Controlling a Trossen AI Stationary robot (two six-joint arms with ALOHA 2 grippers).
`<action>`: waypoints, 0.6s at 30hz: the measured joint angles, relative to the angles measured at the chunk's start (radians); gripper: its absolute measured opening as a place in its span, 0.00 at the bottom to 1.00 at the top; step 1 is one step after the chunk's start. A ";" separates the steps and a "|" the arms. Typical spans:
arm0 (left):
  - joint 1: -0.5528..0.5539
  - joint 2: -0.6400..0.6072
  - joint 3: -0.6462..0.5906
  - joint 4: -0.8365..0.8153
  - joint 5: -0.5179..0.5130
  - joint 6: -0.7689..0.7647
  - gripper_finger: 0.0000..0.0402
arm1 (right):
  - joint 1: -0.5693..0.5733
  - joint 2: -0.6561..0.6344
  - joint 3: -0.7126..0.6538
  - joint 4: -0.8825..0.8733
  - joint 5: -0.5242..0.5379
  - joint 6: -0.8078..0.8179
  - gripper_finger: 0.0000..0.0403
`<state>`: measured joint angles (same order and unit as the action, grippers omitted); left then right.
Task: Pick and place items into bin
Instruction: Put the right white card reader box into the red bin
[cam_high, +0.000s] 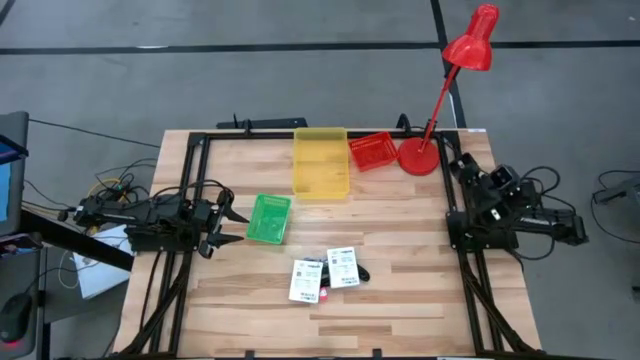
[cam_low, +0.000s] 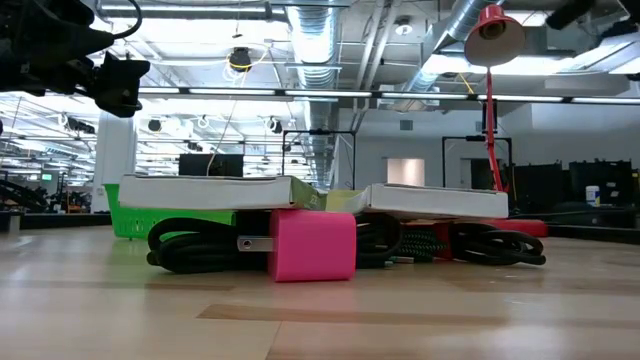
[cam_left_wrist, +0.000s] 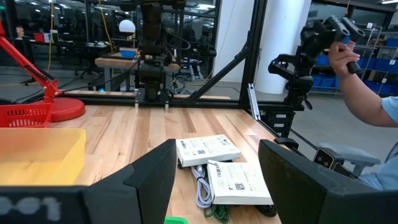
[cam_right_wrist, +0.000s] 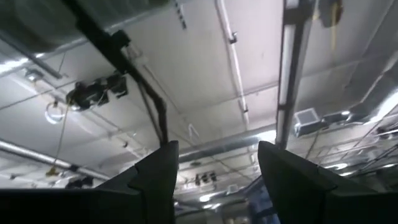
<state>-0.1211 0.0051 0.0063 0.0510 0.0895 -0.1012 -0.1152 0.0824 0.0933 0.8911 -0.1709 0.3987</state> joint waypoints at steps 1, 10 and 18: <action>0.000 0.000 0.000 0.000 0.000 0.000 0.55 | 0.023 0.023 0.012 -0.001 -0.010 -0.019 0.54; 0.000 0.000 0.000 0.000 0.000 0.000 0.55 | 0.318 0.324 0.192 -0.081 -0.064 -0.188 0.54; 0.000 0.000 0.000 0.000 0.000 0.000 0.55 | 0.588 0.515 0.421 -0.538 0.103 -0.363 0.54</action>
<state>-0.1207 0.0048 0.0063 0.0513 0.0895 -0.1009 0.4723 0.5970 0.5145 0.3530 -0.0681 0.0357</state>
